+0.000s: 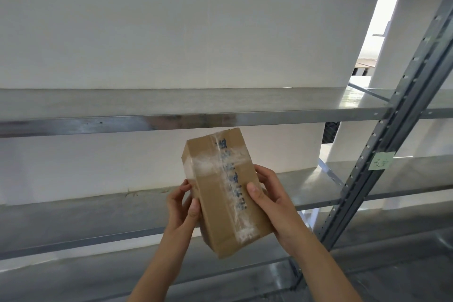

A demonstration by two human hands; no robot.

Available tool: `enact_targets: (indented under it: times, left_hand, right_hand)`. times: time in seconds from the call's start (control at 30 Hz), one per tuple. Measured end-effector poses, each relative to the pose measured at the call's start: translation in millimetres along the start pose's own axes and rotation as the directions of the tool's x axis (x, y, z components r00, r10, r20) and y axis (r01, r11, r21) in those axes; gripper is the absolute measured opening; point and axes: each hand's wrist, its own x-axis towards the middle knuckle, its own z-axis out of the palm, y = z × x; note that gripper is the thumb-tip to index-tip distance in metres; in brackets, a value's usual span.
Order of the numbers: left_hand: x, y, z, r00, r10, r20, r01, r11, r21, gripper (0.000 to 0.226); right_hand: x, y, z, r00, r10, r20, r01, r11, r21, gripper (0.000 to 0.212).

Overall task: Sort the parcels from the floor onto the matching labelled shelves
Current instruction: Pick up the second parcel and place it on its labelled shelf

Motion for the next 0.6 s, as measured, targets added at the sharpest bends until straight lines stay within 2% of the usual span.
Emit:
enact_targets:
  times: [0.13,0.37,0.5,0.6]
  left_hand:
    - [2,-2,3,1.0,0.006,-0.009,-0.006,0.999,-0.042,0.075]
    - [4,6,8,0.994,-0.104,0.017,0.105,0.993,-0.059,0.043]
    - [3,9,13,0.996,-0.088,-0.016,0.087,0.995,-0.049,0.046]
    - [2,11,10,0.999,-0.045,0.005,0.045,0.999,0.006,0.051]
  right_hand:
    - [-1,-3,-1,1.0,0.009,0.009,-0.009,1.0,-0.026,0.037]
    - [-1,2,-5,0.999,-0.016,-0.03,0.016,1.0,0.002,0.034]
    - [0,9,-6,0.999,-0.025,-0.02,0.026,0.999,0.036,0.034]
    - [2,15,-11,0.999,-0.036,0.038,0.034,0.998,0.049,0.039]
